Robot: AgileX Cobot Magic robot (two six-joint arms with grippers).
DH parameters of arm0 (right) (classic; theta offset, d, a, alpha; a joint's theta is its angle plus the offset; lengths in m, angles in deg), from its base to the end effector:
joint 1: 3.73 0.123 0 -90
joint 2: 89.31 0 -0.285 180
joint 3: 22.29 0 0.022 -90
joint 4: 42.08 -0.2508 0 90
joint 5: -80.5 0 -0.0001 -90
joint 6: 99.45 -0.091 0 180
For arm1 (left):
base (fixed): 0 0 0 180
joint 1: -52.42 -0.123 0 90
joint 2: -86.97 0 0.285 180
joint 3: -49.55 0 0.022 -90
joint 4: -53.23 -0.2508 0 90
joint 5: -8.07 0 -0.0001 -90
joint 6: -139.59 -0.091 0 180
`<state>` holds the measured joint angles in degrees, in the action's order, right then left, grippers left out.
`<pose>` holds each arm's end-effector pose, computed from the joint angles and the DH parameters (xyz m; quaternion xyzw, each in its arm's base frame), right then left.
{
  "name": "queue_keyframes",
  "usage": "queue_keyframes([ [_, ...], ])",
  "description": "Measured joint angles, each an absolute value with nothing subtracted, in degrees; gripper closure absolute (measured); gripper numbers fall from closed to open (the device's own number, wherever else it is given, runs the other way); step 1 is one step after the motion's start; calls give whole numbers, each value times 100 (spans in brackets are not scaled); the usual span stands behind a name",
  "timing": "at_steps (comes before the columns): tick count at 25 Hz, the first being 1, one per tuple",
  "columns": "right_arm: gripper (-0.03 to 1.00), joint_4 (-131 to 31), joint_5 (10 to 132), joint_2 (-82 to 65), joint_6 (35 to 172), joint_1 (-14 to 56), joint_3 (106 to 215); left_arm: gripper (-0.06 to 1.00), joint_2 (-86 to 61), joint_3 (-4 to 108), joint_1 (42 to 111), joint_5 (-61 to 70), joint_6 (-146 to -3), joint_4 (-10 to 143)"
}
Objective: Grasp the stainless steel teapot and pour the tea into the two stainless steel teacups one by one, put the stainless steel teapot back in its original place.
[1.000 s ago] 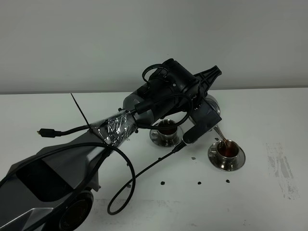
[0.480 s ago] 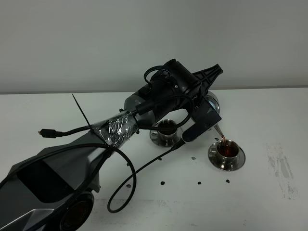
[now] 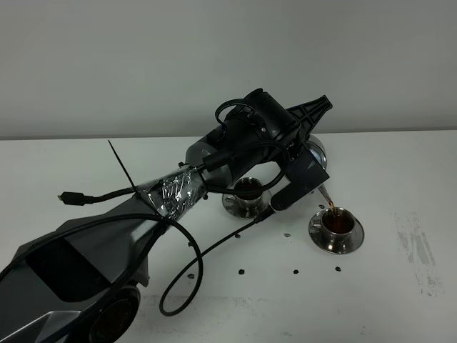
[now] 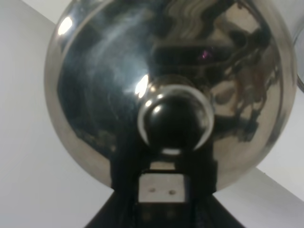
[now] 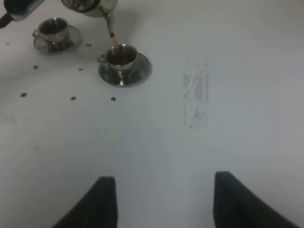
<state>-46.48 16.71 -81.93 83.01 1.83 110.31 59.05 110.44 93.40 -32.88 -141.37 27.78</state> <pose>-0.0113 0.0052 0.2788 -0.0631 0.8568 0.0521 0.5092 0.4476 -0.3548 0.2179 0.8734 0.2023 0.3705 0.2430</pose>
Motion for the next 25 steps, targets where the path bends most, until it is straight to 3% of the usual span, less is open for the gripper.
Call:
queue_keyframes([
  [25, 52, -4648, 1671, -8193, 8301, 183, 11031, 71, 5905, 11044, 9340, -3307, -14137, 2830],
])
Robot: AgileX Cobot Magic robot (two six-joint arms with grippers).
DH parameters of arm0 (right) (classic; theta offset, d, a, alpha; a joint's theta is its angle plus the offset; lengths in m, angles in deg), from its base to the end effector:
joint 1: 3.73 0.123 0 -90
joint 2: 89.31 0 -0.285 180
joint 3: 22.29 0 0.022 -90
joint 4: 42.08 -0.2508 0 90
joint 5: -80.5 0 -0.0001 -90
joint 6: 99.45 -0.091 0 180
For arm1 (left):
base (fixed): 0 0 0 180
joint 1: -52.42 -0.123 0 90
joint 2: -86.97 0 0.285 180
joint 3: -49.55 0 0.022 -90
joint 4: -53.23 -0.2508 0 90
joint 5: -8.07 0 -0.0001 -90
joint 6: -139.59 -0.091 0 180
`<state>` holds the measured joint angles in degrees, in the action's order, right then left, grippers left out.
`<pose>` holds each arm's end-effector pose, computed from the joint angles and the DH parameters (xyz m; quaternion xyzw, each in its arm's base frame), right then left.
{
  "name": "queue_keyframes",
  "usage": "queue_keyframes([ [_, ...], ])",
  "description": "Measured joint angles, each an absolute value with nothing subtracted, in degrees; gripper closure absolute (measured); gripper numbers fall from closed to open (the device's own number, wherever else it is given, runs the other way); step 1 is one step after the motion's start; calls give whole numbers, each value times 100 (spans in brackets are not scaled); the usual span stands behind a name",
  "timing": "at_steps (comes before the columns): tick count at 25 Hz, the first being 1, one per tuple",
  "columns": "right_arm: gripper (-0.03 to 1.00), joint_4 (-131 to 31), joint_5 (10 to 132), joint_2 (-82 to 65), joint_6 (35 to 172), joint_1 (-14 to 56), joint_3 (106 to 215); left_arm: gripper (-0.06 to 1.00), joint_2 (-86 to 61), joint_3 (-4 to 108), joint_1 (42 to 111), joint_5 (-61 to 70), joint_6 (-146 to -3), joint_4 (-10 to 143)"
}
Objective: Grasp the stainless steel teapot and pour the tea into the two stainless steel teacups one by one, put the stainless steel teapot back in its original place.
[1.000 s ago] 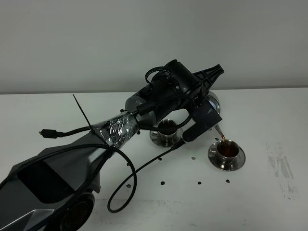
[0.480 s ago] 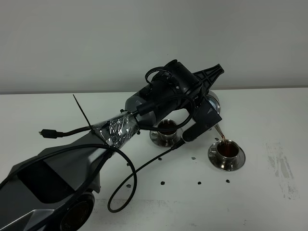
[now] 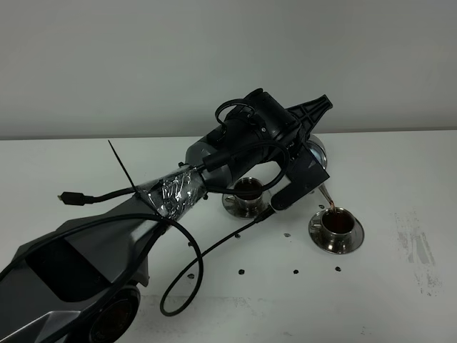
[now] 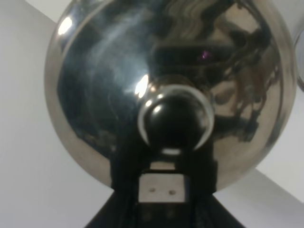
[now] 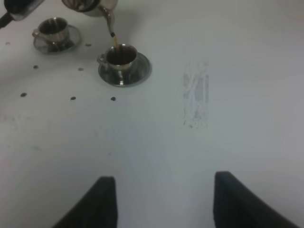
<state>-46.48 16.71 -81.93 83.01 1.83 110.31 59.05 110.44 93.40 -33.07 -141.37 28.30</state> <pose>-0.0113 0.0052 0.2788 -0.0631 0.8568 0.0521 0.5092 0.4472 -0.3550 0.2175 0.8741 0.2049 0.3666 0.2440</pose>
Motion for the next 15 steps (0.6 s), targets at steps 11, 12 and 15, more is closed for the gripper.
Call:
queue_keyframes([
  [11, 52, -4648, 1671, -8193, 8301, 183, 11031, 71, 5905, 11044, 9288, -3475, -13588, 3205],
  [12, 52, -4648, 1671, -8193, 8301, 183, 11031, 71, 5905, 11044, 9268, -3490, -13574, 3275],
  [15, 52, -4648, 1671, -8193, 8301, 183, 11031, 71, 5905, 11044, 9174, -3603, -13557, 3451],
])
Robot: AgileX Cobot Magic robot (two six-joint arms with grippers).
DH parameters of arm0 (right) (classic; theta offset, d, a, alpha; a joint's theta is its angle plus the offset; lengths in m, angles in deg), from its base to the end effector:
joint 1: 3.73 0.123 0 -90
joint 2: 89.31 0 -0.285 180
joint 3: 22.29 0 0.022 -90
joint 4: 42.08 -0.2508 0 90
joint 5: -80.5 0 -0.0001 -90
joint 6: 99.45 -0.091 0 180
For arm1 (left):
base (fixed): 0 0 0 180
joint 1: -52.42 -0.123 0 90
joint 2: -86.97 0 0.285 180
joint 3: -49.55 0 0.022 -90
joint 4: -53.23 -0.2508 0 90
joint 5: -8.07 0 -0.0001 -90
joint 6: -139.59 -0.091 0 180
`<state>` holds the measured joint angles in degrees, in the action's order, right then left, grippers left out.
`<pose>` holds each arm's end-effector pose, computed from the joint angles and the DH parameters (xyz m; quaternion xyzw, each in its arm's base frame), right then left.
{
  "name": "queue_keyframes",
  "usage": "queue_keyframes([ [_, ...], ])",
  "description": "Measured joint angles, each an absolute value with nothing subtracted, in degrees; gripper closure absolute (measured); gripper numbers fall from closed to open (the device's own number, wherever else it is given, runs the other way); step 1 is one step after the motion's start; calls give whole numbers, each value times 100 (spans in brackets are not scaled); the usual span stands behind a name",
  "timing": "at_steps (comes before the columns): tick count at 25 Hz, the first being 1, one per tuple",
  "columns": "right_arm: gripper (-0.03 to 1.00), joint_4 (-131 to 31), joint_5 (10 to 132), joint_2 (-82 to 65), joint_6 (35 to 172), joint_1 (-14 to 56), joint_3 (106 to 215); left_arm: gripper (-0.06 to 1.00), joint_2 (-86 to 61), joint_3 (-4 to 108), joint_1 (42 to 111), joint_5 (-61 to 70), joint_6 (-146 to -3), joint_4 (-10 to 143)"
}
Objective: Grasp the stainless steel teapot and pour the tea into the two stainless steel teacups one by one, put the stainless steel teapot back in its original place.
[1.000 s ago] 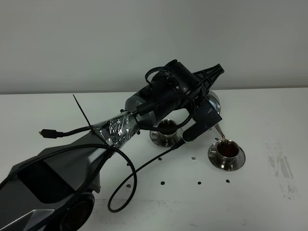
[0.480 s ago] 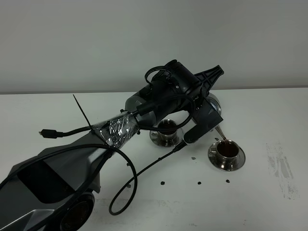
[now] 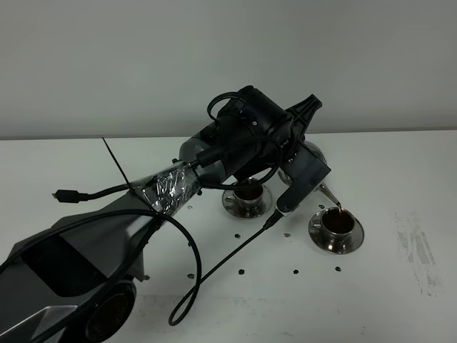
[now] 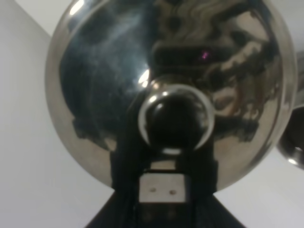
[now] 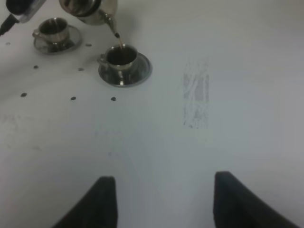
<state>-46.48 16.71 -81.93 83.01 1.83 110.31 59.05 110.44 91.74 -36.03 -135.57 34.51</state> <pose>-0.0113 0.0052 0.2788 -0.0631 0.8568 0.0521 0.5092 0.4516 -0.3436 0.2118 0.8666 0.2931 0.3075 0.2618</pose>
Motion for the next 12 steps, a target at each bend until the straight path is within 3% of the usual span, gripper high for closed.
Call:
queue_keyframes([
  [12, 52, -4660, 1671, -8193, 8301, 183, 11031, 71, 5665, 11044, 8787, -3777, -12947, 4420],
])
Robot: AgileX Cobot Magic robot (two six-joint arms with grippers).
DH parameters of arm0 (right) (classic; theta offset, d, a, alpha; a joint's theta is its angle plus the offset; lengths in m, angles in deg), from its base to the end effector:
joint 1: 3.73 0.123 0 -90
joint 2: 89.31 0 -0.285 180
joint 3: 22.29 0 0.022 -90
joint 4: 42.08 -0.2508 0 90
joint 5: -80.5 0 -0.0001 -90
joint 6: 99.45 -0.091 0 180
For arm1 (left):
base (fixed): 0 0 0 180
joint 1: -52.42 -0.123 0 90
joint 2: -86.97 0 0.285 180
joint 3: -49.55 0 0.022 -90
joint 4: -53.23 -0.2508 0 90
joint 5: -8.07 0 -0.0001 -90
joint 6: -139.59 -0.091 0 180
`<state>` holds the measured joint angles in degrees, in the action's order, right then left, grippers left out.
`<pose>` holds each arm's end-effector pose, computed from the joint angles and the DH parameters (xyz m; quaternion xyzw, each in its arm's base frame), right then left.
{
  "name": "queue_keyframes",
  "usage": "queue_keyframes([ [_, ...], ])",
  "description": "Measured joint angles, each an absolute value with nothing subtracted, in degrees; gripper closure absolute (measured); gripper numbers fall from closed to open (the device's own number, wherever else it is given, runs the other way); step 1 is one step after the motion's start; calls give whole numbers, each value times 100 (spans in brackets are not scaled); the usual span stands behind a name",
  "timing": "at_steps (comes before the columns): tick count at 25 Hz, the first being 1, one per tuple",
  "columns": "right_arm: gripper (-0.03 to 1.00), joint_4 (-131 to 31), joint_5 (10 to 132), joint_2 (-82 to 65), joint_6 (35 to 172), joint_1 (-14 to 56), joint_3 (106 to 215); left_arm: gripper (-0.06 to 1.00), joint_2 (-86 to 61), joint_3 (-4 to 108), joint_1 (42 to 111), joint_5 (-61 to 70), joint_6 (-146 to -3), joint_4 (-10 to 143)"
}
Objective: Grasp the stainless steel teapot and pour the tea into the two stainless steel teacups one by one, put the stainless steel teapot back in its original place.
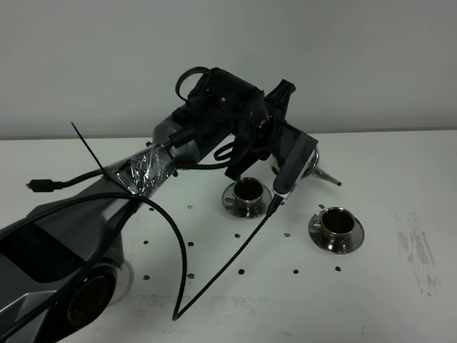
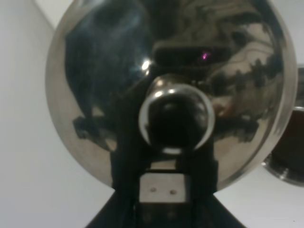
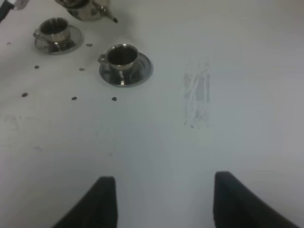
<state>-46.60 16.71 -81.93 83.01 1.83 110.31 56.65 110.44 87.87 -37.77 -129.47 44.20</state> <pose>-0.0113 0.0054 0.2788 -0.0632 0.8567 0.0531 0.5091 0.4629 -0.3170 0.2310 0.8274 0.4027 0.2388 0.3101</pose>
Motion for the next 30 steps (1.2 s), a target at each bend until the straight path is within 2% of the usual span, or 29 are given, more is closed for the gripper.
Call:
queue_keyframes([
  [8, 52, -4665, 1671, -8193, 8301, 183, 11031, 71, 4988, 10869, 8676, -4132, -11301, 5729],
  [17, 52, -4665, 1671, -8193, 8301, 183, 11031, 71, 3209, 7572, 8725, -3282, -10128, 6342],
  [20, 52, -4665, 1671, -8193, 8301, 183, 11031, 71, 2902, 6850, 8820, -3137, -9891, 6885],
  [24, 52, -4665, 1671, -8193, 8301, 183, 11031, 71, 2882, 6502, 8936, -3140, -9571, 7426],
  [30, 52, -4666, 1671, -8193, 8301, 183, 11031, 71, 3164, 6404, 9116, -3101, -9468, 7425],
])
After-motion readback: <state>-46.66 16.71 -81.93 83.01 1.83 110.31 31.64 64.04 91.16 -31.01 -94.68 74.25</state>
